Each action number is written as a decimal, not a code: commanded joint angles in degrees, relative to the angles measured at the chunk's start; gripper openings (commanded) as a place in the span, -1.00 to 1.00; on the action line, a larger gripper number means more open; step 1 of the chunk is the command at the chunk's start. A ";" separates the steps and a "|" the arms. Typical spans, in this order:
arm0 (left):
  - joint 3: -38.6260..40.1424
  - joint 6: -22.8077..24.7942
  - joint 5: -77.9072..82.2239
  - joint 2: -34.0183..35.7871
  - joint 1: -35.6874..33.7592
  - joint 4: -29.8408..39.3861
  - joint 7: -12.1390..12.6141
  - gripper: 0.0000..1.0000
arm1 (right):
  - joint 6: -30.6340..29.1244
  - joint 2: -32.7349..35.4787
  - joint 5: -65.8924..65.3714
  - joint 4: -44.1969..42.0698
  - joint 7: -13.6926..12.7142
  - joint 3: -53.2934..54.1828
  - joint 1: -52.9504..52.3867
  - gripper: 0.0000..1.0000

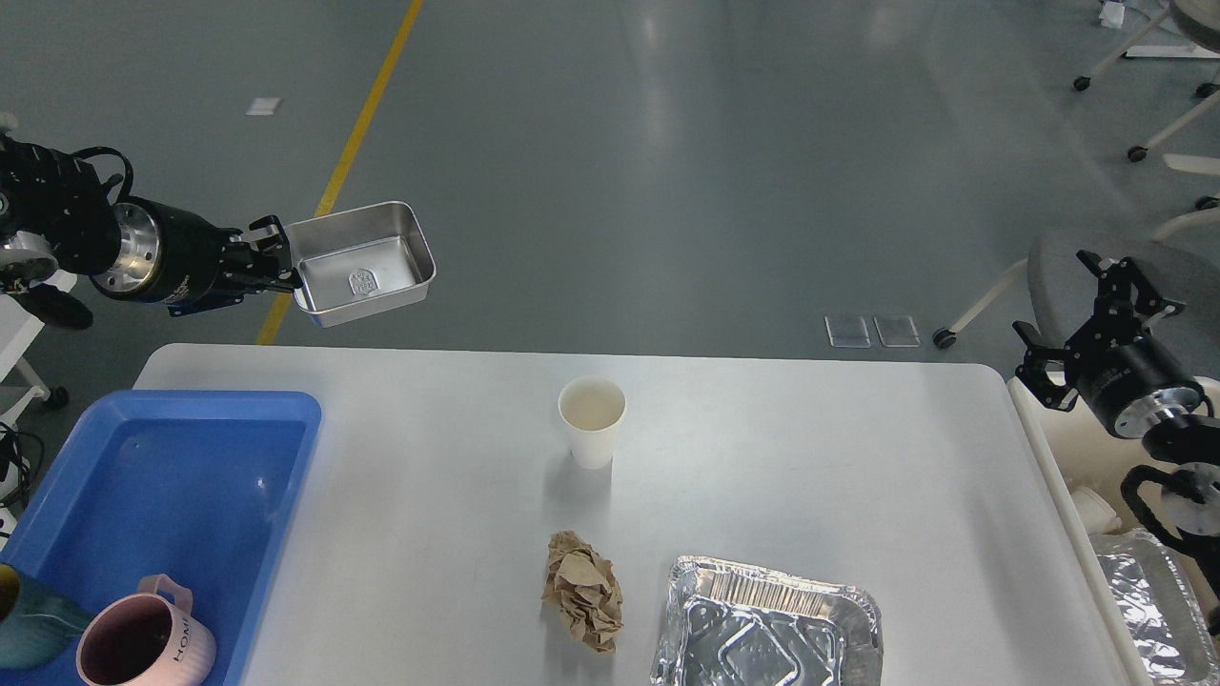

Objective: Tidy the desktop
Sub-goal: 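Lift the metal tray with the left gripper over the blue bin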

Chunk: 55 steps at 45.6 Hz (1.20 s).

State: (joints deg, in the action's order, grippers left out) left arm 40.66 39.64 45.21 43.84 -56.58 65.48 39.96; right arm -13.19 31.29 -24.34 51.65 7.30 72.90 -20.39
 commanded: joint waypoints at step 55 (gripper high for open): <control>-0.67 -6.77 2.78 10.13 15.44 -8.18 -1.02 -1.00 | 0.09 -3.07 -0.09 -0.06 0.00 -1.01 -0.17 1.00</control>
State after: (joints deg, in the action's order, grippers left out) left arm 40.20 34.76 46.40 54.65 -42.42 59.08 39.55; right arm -13.10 28.60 -24.44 51.53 7.30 72.00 -20.53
